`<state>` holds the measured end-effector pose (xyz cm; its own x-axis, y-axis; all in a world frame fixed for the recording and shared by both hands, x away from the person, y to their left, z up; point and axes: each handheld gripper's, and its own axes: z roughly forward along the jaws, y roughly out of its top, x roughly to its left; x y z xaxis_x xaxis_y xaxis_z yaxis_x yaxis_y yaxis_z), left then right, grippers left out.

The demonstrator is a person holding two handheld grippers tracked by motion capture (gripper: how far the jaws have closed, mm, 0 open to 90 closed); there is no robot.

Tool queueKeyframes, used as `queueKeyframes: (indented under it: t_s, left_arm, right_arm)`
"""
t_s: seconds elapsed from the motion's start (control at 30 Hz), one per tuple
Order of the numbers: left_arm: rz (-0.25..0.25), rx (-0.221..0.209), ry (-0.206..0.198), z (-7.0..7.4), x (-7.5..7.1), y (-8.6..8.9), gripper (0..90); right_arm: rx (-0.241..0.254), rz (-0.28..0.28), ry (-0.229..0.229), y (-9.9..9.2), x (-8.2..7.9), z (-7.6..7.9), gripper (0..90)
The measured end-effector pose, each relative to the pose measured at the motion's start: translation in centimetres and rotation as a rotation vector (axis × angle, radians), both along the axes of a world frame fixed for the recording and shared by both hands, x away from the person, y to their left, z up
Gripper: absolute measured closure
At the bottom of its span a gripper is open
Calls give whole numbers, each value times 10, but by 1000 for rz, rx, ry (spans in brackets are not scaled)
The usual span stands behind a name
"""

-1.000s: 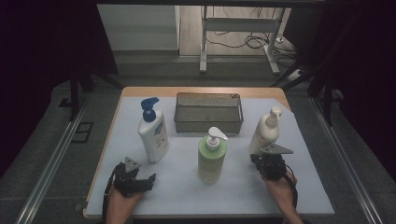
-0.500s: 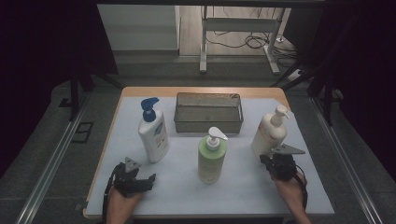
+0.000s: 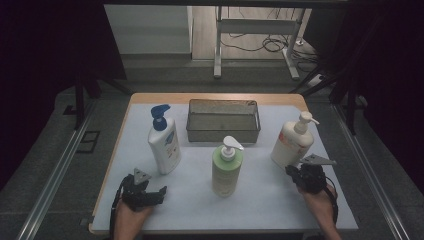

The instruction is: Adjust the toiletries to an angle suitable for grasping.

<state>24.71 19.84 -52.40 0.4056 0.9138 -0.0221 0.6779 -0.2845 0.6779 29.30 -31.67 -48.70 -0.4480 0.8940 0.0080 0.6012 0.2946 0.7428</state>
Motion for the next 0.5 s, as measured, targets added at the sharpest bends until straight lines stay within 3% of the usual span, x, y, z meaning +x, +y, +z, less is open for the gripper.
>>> queueKeyframes:
  t_s: [0.33, 0.5]
  left_arm:
    - [0, 0, 0, 0, 0, 0, 106]
    - [0, 0, 0, 0, 0, 0, 106]
  right_arm:
    - [20, 40, 2, -3, -10, 9, 717]
    - [32, 42, -5, -11, -16, 20, 581]
